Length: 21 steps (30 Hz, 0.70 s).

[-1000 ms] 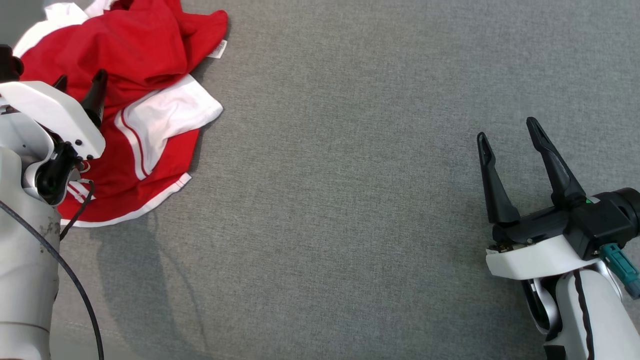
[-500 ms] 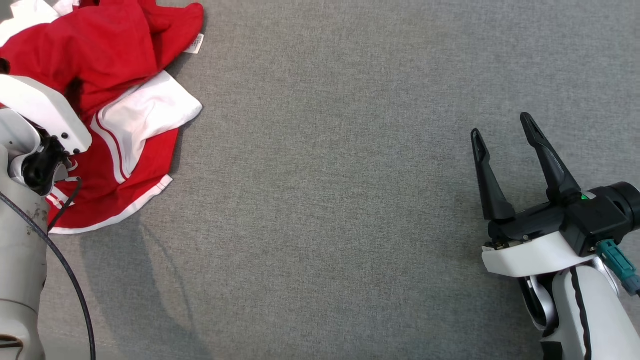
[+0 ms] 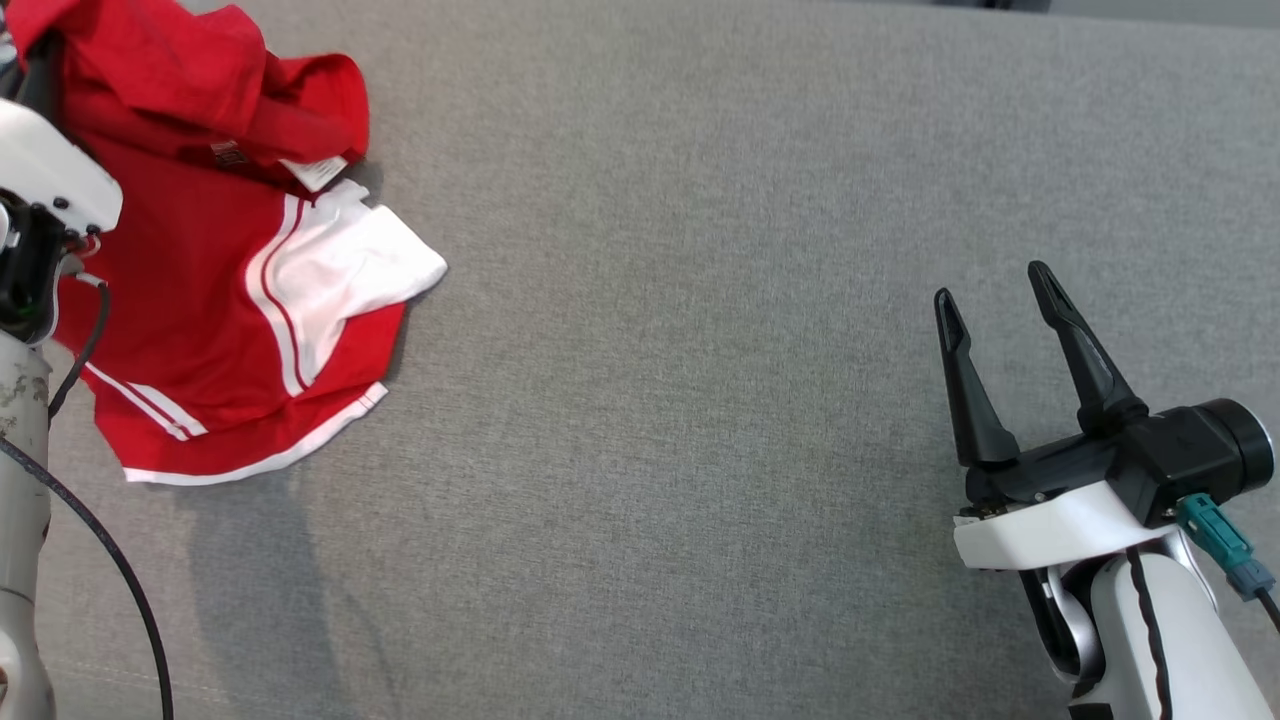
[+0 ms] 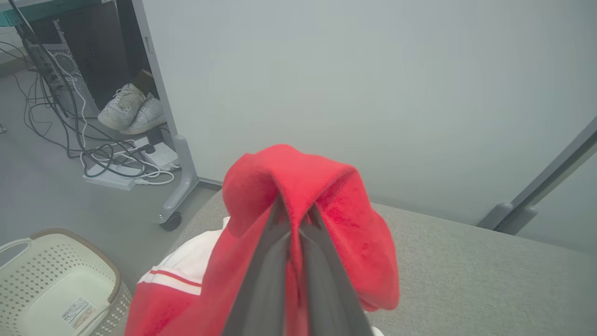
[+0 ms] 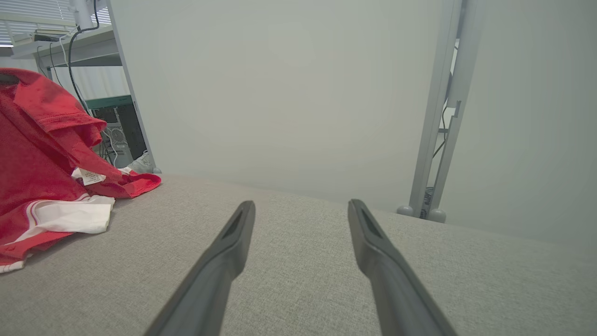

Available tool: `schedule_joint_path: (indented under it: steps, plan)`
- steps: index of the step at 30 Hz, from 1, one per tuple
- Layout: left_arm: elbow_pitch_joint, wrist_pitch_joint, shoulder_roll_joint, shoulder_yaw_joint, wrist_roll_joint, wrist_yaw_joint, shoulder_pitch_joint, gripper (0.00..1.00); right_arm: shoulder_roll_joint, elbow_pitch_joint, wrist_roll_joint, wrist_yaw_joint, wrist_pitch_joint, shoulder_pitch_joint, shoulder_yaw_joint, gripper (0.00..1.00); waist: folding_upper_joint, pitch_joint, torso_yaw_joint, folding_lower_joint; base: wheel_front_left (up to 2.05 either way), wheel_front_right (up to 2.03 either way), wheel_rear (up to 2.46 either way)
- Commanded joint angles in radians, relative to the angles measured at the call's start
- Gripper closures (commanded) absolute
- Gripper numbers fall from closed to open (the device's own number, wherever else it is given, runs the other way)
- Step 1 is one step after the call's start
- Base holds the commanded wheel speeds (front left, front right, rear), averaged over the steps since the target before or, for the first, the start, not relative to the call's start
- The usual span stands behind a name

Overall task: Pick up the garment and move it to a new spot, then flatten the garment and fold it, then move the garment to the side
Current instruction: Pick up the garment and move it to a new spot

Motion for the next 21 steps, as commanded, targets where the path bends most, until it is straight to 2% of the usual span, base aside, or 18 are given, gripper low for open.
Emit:
schedule_joint_path:
  steps: [1,6,9,12,15,21]
  plan:
    - [-0.027,-0.013,0.002,-0.007,-0.009,-0.003,-0.006,1.0,0.0,0.002,0.005,0.0,-0.003,0.006,0.001,0.0,0.0,-0.044,0.012,0.0,0.0,0.0,0.0]
    - [-0.125,-0.042,-0.005,-0.029,-0.031,-0.004,0.017,1.0,0.002,0.01,0.022,0.0,-0.003,0.018,0.0,0.0,0.0,-0.098,0.016,0.0,0.0,0.0,0.0]
    - [-0.249,-0.05,-0.022,-0.056,-0.079,-0.004,0.041,1.0,0.002,0.016,0.044,0.0,-0.003,0.02,-0.002,0.0,0.0,-0.128,0.012,0.0,0.0,0.0,0.0]
    - [-0.363,-0.057,-0.013,-0.058,-0.115,-0.003,0.083,1.0,0.002,0.026,0.06,0.0,-0.003,0.018,-0.007,0.0,0.0,-0.145,0.004,0.0,0.0,0.0,0.0]
    - [-0.475,-0.062,-0.035,-0.058,-0.137,-0.002,0.121,1.0,0.001,0.029,0.077,0.0,-0.003,0.006,-0.015,0.0,0.0,-0.153,-0.015,0.0,0.0,0.0,0.0]
    - [-0.687,-0.047,-0.095,-0.088,-0.157,0.028,0.194,1.0,0.001,0.026,0.098,0.0,-0.003,-0.003,-0.028,0.0,0.0,-0.159,-0.079,0.0,0.0,0.0,0.0]
